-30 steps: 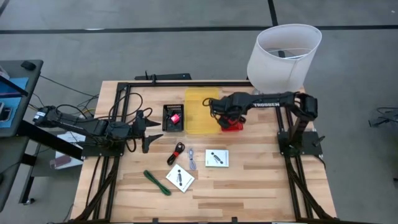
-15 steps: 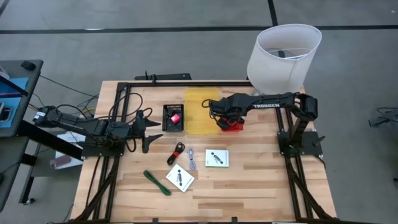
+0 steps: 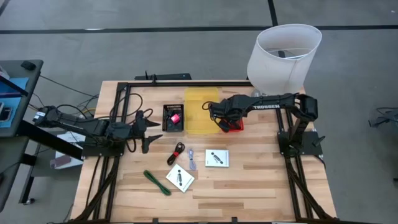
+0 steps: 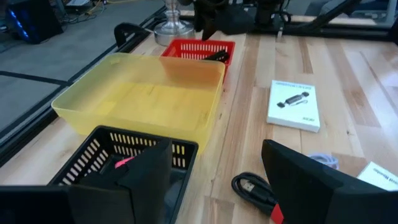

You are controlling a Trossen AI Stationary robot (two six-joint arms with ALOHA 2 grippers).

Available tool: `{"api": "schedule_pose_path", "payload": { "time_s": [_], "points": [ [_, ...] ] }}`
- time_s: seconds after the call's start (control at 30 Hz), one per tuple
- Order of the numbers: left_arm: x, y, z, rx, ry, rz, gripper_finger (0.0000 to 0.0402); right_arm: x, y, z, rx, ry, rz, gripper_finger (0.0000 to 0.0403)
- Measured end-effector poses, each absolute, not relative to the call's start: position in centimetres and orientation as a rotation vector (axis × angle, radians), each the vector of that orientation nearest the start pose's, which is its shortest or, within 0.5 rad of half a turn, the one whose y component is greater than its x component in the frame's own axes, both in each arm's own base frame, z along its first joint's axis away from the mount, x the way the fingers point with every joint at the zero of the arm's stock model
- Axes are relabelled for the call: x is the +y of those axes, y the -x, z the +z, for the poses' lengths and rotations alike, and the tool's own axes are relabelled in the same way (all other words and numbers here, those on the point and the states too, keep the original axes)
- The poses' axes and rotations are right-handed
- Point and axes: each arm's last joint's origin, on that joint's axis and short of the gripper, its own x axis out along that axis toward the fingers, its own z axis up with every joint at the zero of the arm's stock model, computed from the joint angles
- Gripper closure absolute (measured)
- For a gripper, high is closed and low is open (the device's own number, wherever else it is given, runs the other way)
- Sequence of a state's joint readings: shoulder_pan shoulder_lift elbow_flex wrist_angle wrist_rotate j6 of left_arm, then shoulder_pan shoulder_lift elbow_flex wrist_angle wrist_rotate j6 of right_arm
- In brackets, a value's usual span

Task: Pick and place items into bin
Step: Put the black charger cable into the red bin

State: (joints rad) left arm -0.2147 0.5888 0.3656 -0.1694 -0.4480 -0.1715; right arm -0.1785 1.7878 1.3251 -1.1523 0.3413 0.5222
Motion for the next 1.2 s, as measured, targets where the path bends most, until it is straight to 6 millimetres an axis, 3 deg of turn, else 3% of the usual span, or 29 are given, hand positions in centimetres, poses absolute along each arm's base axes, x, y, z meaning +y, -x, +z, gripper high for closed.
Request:
{"api": "schedule_pose_path", "payload": {
  "time_s": [0.23, 0.5, 0.97, 1.2],
  "points": [
    [-1.7, -13.8, 21.6, 0.373, 0.032, 0.264, 0.0159, -4.0, -31.1, 22.9, 1.515, -0.199, -0.841, 0.0282],
    [-1.8, -13.8, 21.6, 0.375, 0.036, 0.249, 0.0159, 1.2, -31.1, 25.3, 1.486, -0.058, -0.827, 0.0282],
    [-2.6, -13.7, 21.1, 0.464, 0.115, -0.053, 0.0159, 10.9, -28.7, 25.7, 1.328, 0.15, -0.774, 0.0282],
    [-2.4, -14.2, 20.8, 0.487, 0.308, 0.023, 0.0159, 13.7, -27.5, 25.7, 1.229, 0.112, -0.793, 0.0282]
  ]
}}
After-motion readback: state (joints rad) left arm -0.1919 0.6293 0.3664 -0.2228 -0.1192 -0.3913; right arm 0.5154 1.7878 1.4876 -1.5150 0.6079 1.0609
